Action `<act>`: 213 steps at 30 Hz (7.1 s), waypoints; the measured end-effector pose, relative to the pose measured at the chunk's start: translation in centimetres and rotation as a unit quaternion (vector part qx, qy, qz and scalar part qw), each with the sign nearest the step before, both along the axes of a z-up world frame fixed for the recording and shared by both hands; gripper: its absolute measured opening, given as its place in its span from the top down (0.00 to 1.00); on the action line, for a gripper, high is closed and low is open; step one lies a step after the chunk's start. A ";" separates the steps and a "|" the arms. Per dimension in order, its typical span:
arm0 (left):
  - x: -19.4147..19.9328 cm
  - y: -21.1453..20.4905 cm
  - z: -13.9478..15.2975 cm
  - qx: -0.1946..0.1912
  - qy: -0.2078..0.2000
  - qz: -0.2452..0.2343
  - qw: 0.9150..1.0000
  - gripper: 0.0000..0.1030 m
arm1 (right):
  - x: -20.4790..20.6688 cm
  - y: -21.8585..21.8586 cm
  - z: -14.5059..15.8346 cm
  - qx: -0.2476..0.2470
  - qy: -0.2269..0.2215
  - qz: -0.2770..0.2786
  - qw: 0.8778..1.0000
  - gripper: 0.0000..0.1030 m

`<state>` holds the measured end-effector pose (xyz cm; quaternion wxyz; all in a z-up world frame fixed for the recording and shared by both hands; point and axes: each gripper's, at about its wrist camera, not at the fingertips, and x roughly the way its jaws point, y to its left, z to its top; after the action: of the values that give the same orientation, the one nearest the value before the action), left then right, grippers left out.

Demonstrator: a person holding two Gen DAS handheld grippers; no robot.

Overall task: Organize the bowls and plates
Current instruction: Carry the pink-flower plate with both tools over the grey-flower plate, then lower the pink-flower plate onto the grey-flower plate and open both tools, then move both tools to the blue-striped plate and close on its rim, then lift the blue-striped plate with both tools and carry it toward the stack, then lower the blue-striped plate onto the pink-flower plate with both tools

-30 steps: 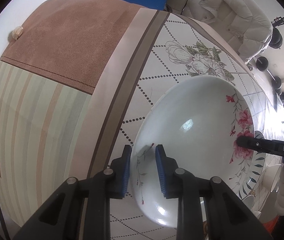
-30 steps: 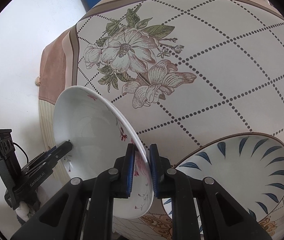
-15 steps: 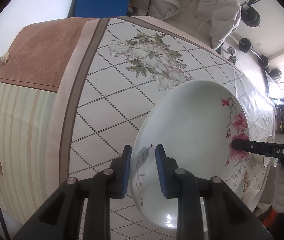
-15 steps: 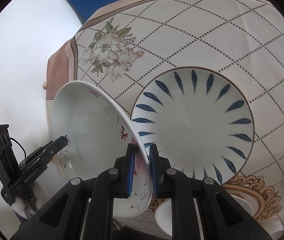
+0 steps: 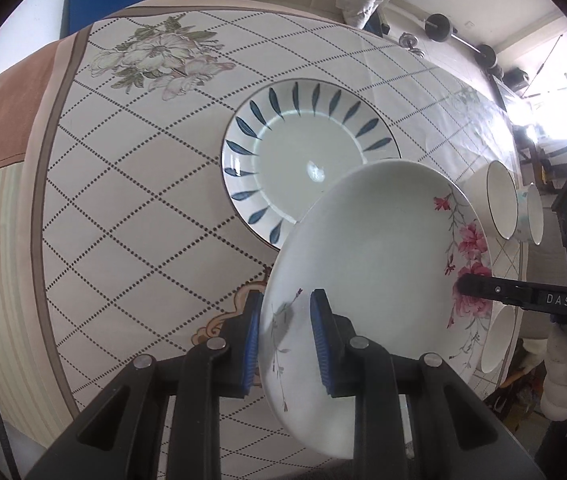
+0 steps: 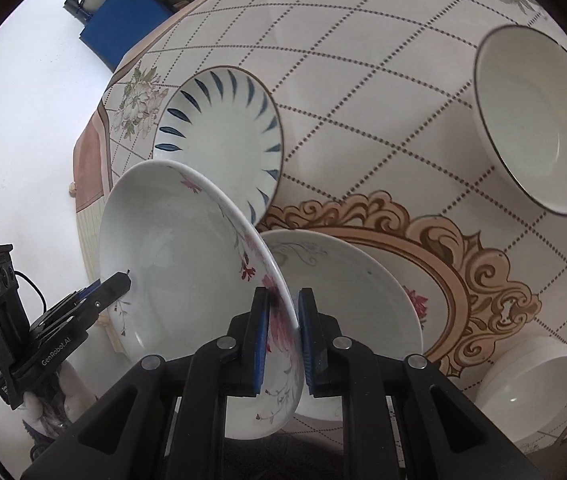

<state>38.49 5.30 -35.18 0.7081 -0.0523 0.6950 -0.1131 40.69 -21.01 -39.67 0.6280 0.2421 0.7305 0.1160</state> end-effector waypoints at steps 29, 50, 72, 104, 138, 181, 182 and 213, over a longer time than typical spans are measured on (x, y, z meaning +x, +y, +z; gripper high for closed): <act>-5.5 -6.0 -6.4 0.049 0.058 -0.018 0.997 0.79 | -5.9 -4.5 -4.8 -0.036 0.009 0.017 0.999 0.84; -6.0 -5.7 -6.8 0.049 0.083 0.001 0.995 0.77 | -5.9 -4.7 -4.8 -0.070 0.014 0.033 0.997 0.89; -0.2 -1.6 0.7 0.084 -0.026 0.061 0.994 0.39 | -1.3 -1.8 1.3 -0.068 -0.069 0.020 0.995 0.23; 12.2 0.3 -7.8 0.097 0.040 0.057 0.993 0.39 | 11.1 5.2 -6.3 -0.064 -0.008 0.016 0.998 0.18; 12.4 0.8 -6.7 0.042 -0.002 0.069 0.997 0.84 | 10.9 5.1 -6.5 -0.025 -0.009 0.001 1.000 0.87; -0.1 -5.3 3.2 0.045 -0.088 -0.015 0.995 0.84 | -4.1 -2.6 4.0 0.013 -0.078 -0.012 0.997 0.88; -0.5 -5.5 3.2 0.045 -0.086 -0.016 0.995 0.84 | -4.6 -2.8 4.0 0.011 -0.079 -0.011 0.997 0.88; -6.7 -6.2 -4.5 0.064 -0.021 -0.024 0.997 0.84 | -11.5 -2.9 -2.8 -0.009 -0.019 0.022 1.000 0.88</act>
<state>31.76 -0.94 -39.66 0.7217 0.0121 0.6867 -0.0866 29.17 -23.89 -42.44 0.6412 0.2178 0.7247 0.1273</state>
